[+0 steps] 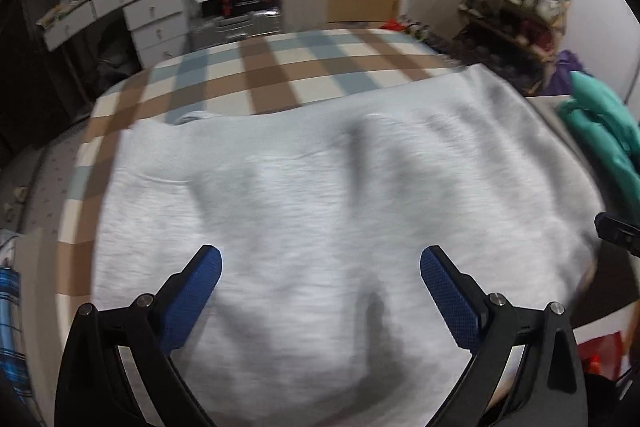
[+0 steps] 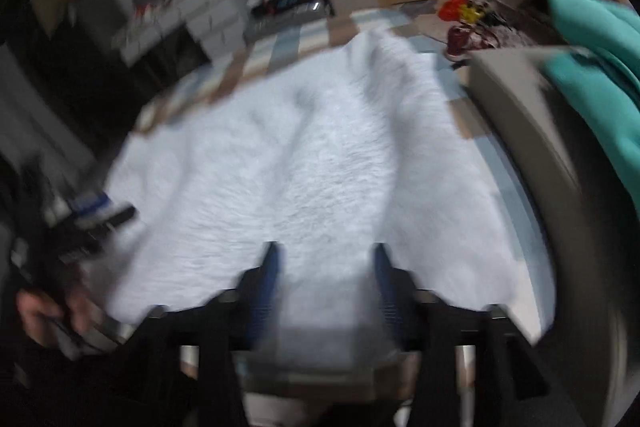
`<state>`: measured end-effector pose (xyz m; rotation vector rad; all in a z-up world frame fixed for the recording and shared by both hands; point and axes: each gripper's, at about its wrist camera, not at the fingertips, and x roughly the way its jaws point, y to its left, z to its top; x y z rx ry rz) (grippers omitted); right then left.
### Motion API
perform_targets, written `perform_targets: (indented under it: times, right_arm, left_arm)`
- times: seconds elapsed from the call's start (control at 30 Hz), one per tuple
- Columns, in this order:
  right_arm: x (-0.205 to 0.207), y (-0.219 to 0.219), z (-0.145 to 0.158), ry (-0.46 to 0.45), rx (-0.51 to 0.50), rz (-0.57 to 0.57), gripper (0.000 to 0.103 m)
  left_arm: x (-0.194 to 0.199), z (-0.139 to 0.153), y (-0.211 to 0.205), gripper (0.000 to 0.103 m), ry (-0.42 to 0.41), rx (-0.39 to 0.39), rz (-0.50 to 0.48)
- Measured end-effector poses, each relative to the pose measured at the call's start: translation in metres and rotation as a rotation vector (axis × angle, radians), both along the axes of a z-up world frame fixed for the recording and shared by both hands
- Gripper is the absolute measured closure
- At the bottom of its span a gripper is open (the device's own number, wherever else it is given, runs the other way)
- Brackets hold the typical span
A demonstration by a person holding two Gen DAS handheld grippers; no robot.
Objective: Fold large clothes
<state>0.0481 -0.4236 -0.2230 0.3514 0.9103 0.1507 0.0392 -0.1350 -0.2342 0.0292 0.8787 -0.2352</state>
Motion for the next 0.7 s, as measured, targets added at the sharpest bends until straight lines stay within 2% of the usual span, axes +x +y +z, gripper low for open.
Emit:
perform_targets:
  times: [0.07,0.13,0.23,0.3,0.37,0.53,0.57,0.7]
  right_arm:
    - [-0.024,-0.022,0.000,-0.018,0.100,-0.060,0.018]
    - [-0.036,-0.039,-0.012,0.021,0.174,-0.122,0.018]
    - [-0.033,-0.058,-0.037,0.086,0.346,-0.175,0.018]
    - [-0.017,-0.065,-0.058,0.144,0.497,-0.170,0.018]
    - [-0.008,-0.065,-0.071,0.165,0.572,-0.195,0.018]
    - [0.020,-0.058,-0.077,0.169,0.583,-0.207,0.019]
    - [0.023,-0.055,-0.076,0.162,0.573,-0.217,0.017]
    - [0.037,-0.035,-0.066,0.122,0.441,-0.199,0.002]
  left_arm:
    - [-0.001,0.001,-0.013,0.005,-0.012,0.003,-0.026]
    - [0.001,-0.002,-0.029,0.005,-0.017,0.031,-0.045]
    - [0.004,-0.011,-0.048,0.005,0.003,0.070,-0.068]
    - [0.008,-0.018,-0.057,0.005,0.034,0.086,-0.077]
    - [0.014,-0.024,-0.060,0.005,0.061,0.083,-0.063]
    - [0.026,-0.034,-0.041,0.005,0.187,-0.088,-0.012]
    - [0.027,-0.036,-0.038,0.005,0.208,-0.125,0.001]
    - [0.022,-0.035,-0.048,0.005,0.180,-0.041,-0.030]
